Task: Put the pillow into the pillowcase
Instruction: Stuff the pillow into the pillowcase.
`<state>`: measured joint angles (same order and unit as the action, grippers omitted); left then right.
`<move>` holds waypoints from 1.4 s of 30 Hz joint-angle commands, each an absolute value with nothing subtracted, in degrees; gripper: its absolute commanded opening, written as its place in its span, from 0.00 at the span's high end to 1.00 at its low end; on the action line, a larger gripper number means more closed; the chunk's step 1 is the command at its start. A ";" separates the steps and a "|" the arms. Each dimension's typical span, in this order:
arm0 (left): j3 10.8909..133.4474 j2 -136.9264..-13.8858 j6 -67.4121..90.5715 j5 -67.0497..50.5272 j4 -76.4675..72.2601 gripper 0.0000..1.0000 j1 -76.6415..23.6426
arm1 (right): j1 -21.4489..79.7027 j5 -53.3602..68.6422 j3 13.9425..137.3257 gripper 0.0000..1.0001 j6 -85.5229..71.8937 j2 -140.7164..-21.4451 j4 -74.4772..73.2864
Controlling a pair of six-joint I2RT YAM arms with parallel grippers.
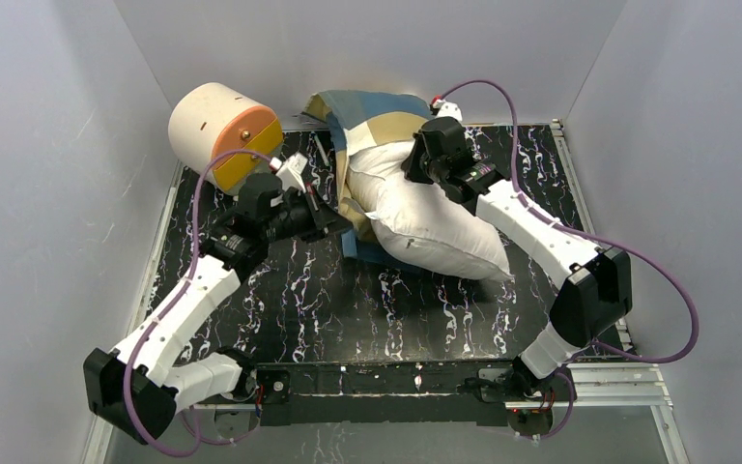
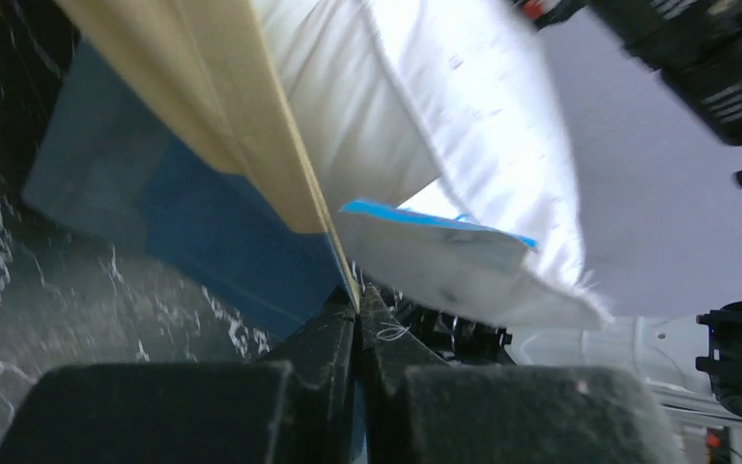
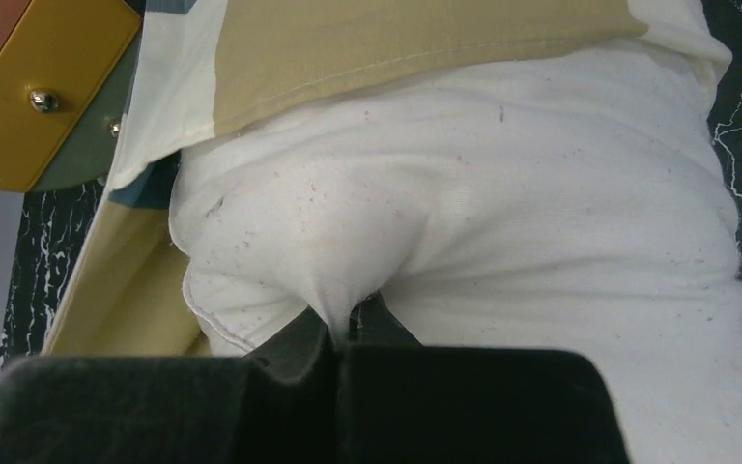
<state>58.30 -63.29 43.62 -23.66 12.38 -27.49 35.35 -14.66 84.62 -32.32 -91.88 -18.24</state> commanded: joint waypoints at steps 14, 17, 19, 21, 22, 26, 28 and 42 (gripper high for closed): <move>41.48 -47.64 50.88 -27.54 21.52 0.99 -28.30 | 35.28 6.55 79.19 0.99 -32.00 -90.87 -3.57; 44.55 -48.59 44.90 -23.36 28.33 0.78 -28.30 | 35.25 12.87 78.86 0.90 -29.17 -90.57 -9.63; 47.11 -50.23 41.30 -21.39 31.49 0.65 -28.30 | 35.24 13.29 78.88 0.77 -27.96 -89.20 -14.94; 51.00 -52.50 36.74 -17.84 34.56 0.58 -28.37 | 35.24 12.59 78.33 0.63 -26.45 -86.24 -18.62; 52.90 -54.11 34.35 -16.94 35.38 0.55 -28.51 | 35.17 12.31 77.48 0.55 -25.84 -84.23 -19.20; 63.01 -60.99 23.22 -13.04 38.60 0.46 -30.79 | 33.94 9.81 73.03 0.31 -25.19 -76.93 -19.04; 67.15 -63.98 18.79 -10.27 38.82 0.42 -32.86 | 32.70 6.73 72.57 0.19 -26.23 -74.35 -20.69; 78.76 -82.30 -10.91 4.04 30.26 0.19 -57.13 | 15.97 2.28 63.57 0.01 -29.79 -65.24 -29.49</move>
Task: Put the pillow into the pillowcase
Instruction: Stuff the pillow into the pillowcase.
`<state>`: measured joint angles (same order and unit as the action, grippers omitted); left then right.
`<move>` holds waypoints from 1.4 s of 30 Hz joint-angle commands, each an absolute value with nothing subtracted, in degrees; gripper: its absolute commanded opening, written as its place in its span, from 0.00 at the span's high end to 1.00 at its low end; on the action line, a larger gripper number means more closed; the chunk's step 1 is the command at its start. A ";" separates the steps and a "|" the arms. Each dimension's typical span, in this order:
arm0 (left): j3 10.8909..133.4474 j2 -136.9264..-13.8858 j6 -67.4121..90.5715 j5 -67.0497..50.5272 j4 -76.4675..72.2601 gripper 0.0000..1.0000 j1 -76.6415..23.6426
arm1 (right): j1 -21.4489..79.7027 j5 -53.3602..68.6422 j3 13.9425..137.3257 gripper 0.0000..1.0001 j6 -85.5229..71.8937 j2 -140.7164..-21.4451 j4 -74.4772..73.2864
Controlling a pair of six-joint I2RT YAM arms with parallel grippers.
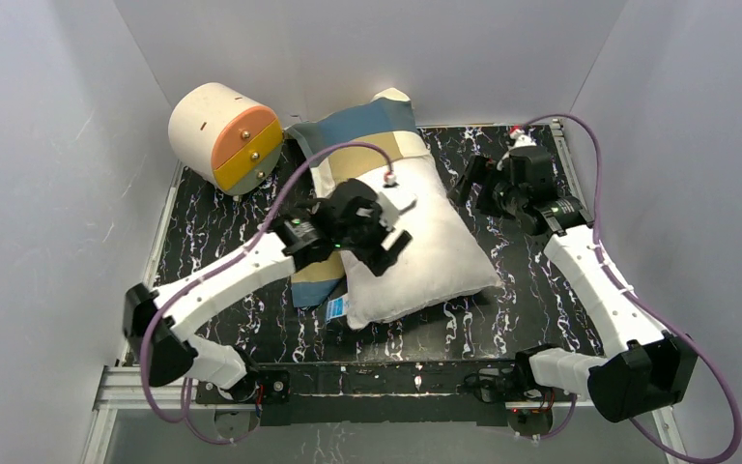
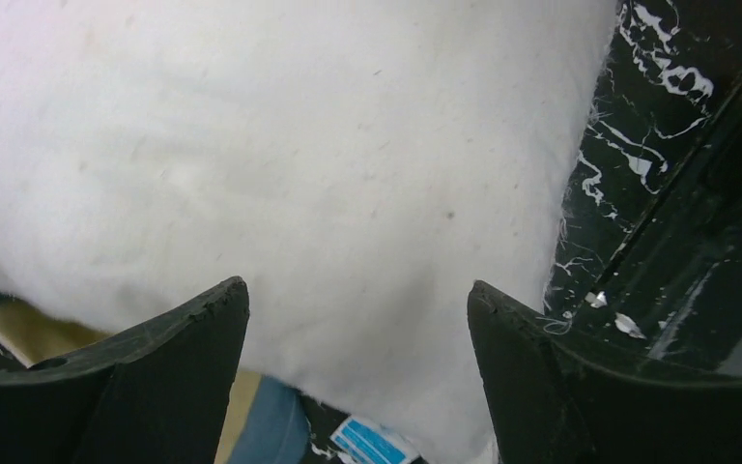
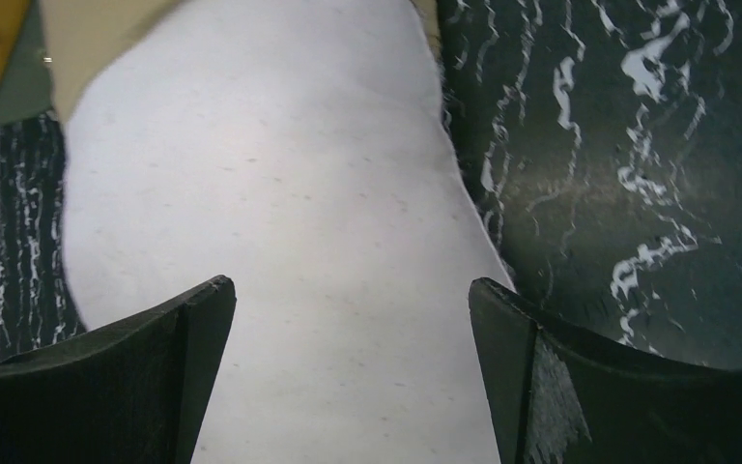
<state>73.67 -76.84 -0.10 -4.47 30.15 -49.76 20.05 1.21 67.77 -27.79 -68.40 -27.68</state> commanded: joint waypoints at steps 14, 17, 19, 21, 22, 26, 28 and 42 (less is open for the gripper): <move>81.03 -101.83 -16.47 24.05 23.65 0.16 -69.49 | 6.31 11.26 56.15 0.04 -32.16 -62.93 -28.28; 90.37 -105.82 -9.55 24.65 30.86 0.89 -67.47 | 5.47 13.52 55.76 0.08 -32.95 -61.83 -28.53; 93.66 -104.68 -6.58 23.88 31.20 1.00 -64.49 | 5.01 13.47 56.13 0.09 -34.53 -59.72 -29.06; 97.76 -104.14 -2.77 22.75 32.28 1.00 -59.95 | 4.84 12.90 56.72 0.09 -36.08 -57.05 -29.37; 100.24 -104.15 -1.21 21.93 33.06 1.00 -57.90 | 4.85 12.55 56.99 0.09 -36.72 -56.09 -29.64; 109.25 -104.60 -0.38 25.00 34.41 1.00 -54.42 | 4.77 11.30 56.54 0.09 -38.15 -53.40 -30.74; 113.17 -105.12 2.28 25.09 35.09 1.00 -53.49 | 4.75 9.80 54.65 0.09 -38.72 -52.24 -30.41; 129.76 -109.56 10.46 28.03 38.52 1.00 -48.92 | 4.66 18.30 33.51 0.28 -42.82 -55.83 1.78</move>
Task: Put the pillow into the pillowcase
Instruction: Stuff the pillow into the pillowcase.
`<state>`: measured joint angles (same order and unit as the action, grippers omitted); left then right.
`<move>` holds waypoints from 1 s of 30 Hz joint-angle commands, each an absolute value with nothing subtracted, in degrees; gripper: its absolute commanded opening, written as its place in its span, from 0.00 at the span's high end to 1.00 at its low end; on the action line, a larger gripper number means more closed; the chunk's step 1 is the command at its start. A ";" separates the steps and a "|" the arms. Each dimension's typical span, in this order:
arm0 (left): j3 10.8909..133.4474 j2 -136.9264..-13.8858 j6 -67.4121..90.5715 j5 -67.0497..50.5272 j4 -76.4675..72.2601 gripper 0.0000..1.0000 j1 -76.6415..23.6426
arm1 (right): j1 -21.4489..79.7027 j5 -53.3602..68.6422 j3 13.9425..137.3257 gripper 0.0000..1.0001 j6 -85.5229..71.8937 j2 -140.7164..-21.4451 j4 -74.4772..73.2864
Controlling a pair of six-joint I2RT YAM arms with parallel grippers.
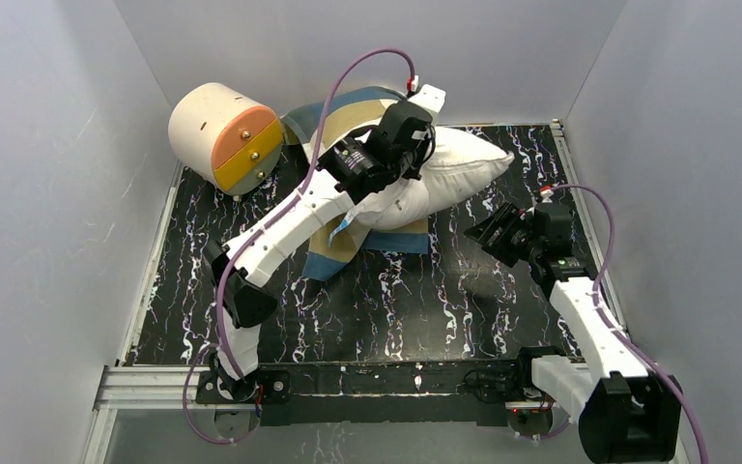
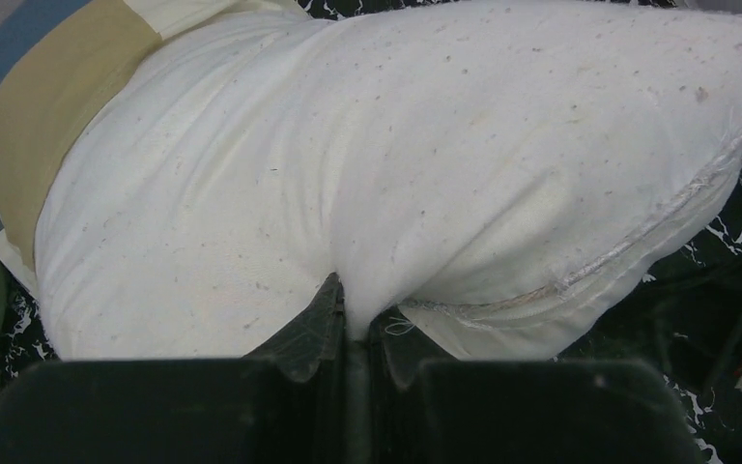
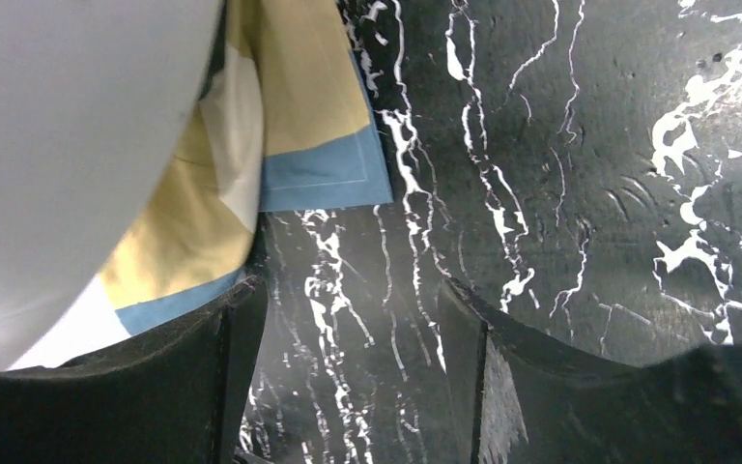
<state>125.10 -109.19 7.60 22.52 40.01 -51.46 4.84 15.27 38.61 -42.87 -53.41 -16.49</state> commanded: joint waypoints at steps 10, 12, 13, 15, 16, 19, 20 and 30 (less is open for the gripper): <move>133.05 -109.59 13.59 26.40 38.87 1.00 -45.38 | 8.01 20.93 33.67 0.29 -38.51 -77.74 26.00; 132.90 -109.33 14.25 25.71 38.93 1.00 -44.99 | 10.08 20.17 34.56 0.29 -38.63 -81.97 29.17; 132.89 -109.26 14.43 25.59 39.01 1.00 -44.78 | 11.51 18.79 34.87 0.29 -38.79 -83.85 30.24; 132.89 -109.09 14.96 25.23 38.99 1.00 -44.45 | 15.10 15.98 35.21 0.29 -38.73 -87.19 32.49; 132.97 -108.99 15.21 24.92 39.10 1.00 -44.27 | 16.52 15.11 35.15 0.29 -38.40 -88.65 34.86; 132.89 -108.62 15.88 24.50 39.11 1.00 -44.12 | 19.91 12.06 36.48 0.29 -36.65 -93.96 39.54; 132.82 -108.48 15.98 24.46 39.09 1.00 -44.12 | 20.47 10.74 37.46 0.29 -36.34 -95.69 39.63; 131.31 -107.09 15.92 25.37 38.81 1.00 -43.53 | 23.93 1.34 43.12 0.57 -35.87 -106.11 39.93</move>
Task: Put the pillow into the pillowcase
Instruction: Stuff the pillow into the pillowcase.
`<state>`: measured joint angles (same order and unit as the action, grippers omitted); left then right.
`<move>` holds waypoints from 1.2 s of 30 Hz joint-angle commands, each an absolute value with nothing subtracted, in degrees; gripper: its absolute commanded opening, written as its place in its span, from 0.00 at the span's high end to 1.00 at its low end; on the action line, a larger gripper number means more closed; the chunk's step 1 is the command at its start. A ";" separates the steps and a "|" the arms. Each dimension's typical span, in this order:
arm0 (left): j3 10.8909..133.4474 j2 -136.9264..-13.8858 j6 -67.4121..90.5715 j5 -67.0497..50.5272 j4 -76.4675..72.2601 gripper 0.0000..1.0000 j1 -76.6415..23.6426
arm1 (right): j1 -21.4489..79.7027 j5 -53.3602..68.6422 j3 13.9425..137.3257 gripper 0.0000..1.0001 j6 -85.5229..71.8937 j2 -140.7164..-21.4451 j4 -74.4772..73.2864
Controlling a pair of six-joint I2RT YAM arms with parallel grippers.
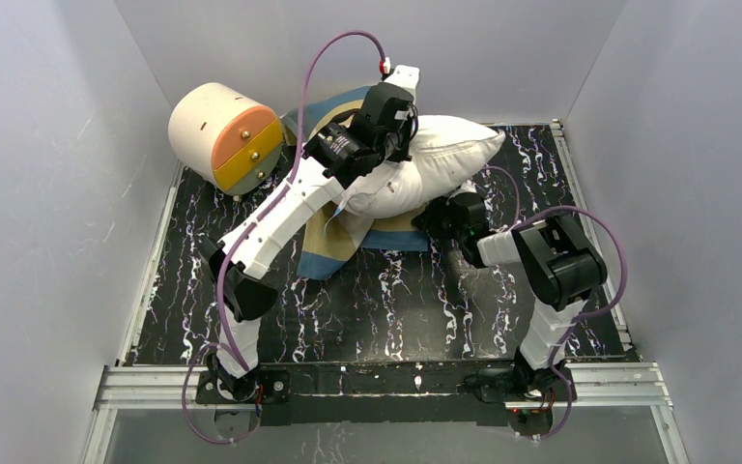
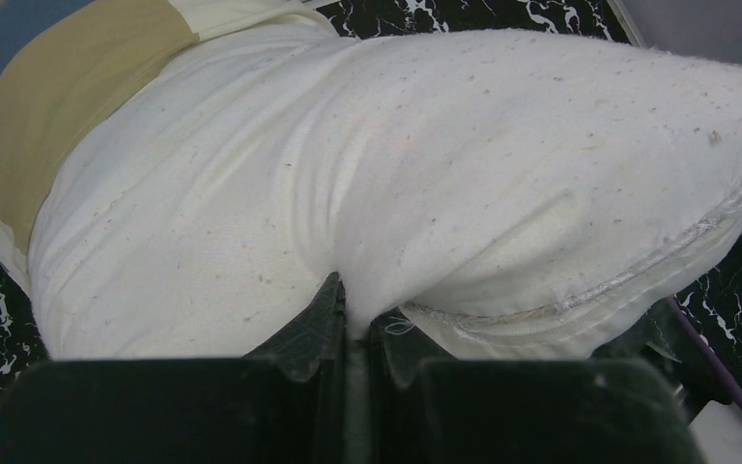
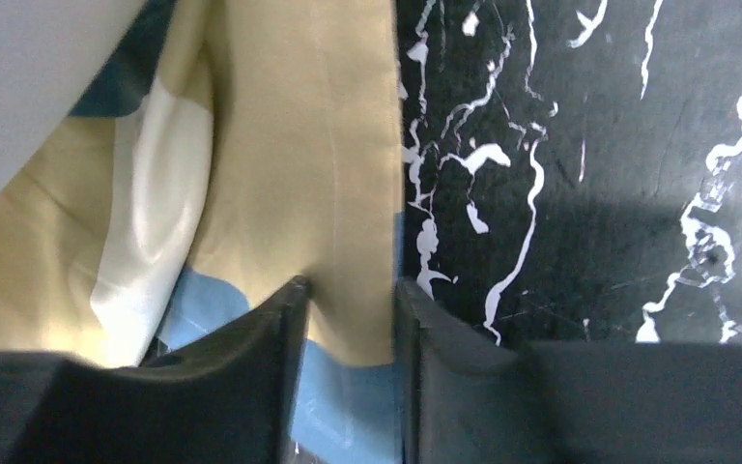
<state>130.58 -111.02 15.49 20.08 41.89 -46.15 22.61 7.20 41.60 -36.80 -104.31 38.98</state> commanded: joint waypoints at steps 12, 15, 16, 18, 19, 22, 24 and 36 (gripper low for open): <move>120.40 -102.93 10.53 31.77 34.91 1.00 -41.43 | 13.51 6.97 43.07 0.99 -35.49 -77.91 4.93; 115.41 -101.24 8.92 32.69 33.33 1.00 -41.22 | 9.85 13.11 44.44 0.99 -33.16 -73.42 -5.18; 113.71 -100.56 8.62 32.88 32.71 1.00 -41.14 | 8.06 14.77 44.63 0.99 -32.75 -72.04 -7.57; 110.20 -99.21 8.27 32.13 31.81 1.00 -41.18 | 5.38 14.38 45.26 0.99 -31.10 -70.22 -12.15; 108.41 -98.46 8.46 30.93 31.32 1.00 -41.13 | 4.08 13.33 45.55 0.99 -29.97 -69.99 -14.31; 100.10 -95.30 10.02 23.21 30.00 1.00 -41.26 | -0.15 14.31 44.81 0.99 -27.93 -70.66 -16.04; 93.76 -92.59 12.37 16.24 28.31 1.00 -41.35 | -2.01 15.67 43.96 0.99 -27.58 -71.55 -13.95; 85.47 -86.87 17.01 -4.22 25.60 0.42 -41.76 | -5.89 16.88 60.31 0.61 -24.02 -74.92 -27.16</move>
